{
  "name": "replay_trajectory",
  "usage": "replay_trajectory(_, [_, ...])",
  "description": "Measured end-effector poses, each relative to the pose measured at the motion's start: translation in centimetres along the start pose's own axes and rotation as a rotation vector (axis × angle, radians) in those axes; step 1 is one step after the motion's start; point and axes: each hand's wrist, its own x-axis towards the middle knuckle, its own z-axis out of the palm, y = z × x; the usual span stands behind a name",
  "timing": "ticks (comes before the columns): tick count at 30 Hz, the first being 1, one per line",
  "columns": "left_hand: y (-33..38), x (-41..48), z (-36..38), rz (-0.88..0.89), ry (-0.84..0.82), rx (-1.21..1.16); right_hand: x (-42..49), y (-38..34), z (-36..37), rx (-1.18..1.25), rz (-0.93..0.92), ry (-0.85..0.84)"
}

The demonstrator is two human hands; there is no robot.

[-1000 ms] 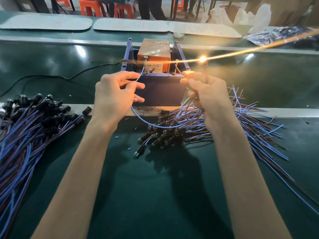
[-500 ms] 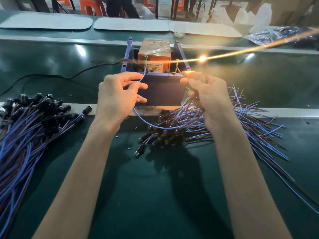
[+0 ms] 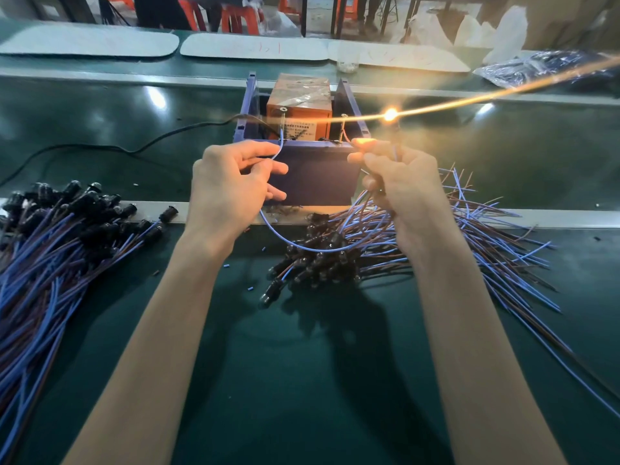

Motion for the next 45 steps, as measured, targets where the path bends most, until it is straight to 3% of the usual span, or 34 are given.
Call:
replay_trajectory(6, [0.4,-0.2,-0.2,0.001,-0.015,0.012,0.0,-0.2,0.0,0.012,0.035,0.019])
replay_trajectory(12, [0.7,0.1,-0.6,-0.04,0.003,-0.062,0.6,-0.6,-0.3,0.238,0.068,0.085])
replay_trajectory(17, [0.6,0.2,-1.0,-0.054,-0.003,-0.063,0.7,-0.5,-0.4,-0.075,0.079,0.114])
replay_trajectory(20, [0.5,0.3,-1.1,-0.069,-0.024,-0.056,0.6,-0.4,-0.5,-0.144,0.068,0.093])
replay_trajectory(31, [0.1,0.5,-1.6,-0.088,-0.058,-0.026,-0.2,-1.4,-0.2,0.168,0.06,0.012])
replay_trajectory(38, [-0.7,0.5,-1.6,-0.166,-0.276,0.157,-0.5,-1.8,-0.5,0.322,-0.034,0.058])
replay_trajectory(45, [-2.2,1.3,-2.9,-0.198,-0.274,0.257,-0.5,-2.5,-0.9,0.46,-0.115,0.126])
